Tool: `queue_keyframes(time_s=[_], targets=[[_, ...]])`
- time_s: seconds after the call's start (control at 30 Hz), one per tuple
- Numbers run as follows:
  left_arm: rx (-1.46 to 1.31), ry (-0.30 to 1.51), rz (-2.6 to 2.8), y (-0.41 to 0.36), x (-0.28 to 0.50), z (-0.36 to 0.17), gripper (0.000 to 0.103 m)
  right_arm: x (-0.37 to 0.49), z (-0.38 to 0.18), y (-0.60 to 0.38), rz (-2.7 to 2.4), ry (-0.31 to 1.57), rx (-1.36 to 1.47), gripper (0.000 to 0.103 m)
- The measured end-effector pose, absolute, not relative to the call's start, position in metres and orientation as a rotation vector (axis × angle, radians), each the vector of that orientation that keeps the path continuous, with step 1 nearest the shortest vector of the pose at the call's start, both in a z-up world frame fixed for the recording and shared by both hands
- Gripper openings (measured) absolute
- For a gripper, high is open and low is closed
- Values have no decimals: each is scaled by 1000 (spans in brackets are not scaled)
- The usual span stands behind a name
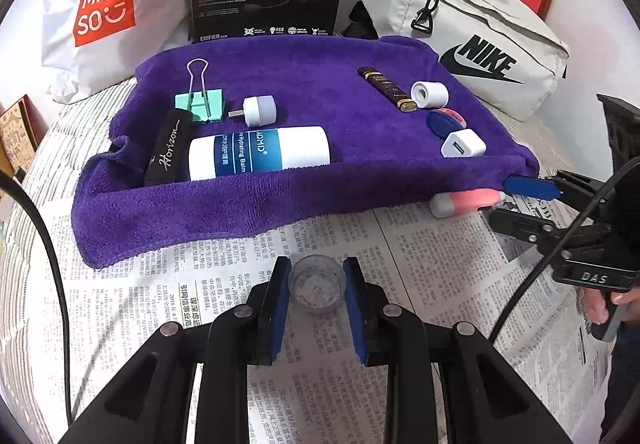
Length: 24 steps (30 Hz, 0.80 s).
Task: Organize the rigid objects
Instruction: 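Grasp the clear plastic cap with the left tool while the right tool approaches the pink marker, then grasp the pink marker with the right tool while the left tool holds the clear cap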
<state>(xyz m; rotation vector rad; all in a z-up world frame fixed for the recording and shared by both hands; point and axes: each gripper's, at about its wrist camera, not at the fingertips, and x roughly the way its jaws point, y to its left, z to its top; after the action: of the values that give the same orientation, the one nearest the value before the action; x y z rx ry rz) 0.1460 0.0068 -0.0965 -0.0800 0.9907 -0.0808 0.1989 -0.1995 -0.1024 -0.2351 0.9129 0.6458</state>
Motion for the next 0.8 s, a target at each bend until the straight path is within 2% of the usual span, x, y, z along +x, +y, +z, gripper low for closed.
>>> queue_keyframes(time_s=[0.07, 0.13, 0.2, 0.23, 0.3, 0.67, 0.8], targets=[[-80, 988, -90, 7, 146, -97, 26, 199, -104, -197, 653, 910, -241, 61], [-79, 983, -96, 7, 146, -97, 26, 196, -105, -195, 654, 897, -264, 57], [-76, 978, -101, 7, 146, -97, 26, 193, -106, -192, 679, 899, -277, 41], [-77, 976, -102, 8, 145, -96, 26, 191, -106, -190, 684, 894, -290, 40], [-80, 970, -109, 8, 145, -97, 26, 187, -105, -187, 708, 899, -307, 29], [-95, 963, -138, 13, 143, -97, 26, 184, -103, -153, 790, 879, -404, 29], [-101, 967, -142, 14, 144, -96, 26, 181, -104, -146, 789, 878, -427, 23]])
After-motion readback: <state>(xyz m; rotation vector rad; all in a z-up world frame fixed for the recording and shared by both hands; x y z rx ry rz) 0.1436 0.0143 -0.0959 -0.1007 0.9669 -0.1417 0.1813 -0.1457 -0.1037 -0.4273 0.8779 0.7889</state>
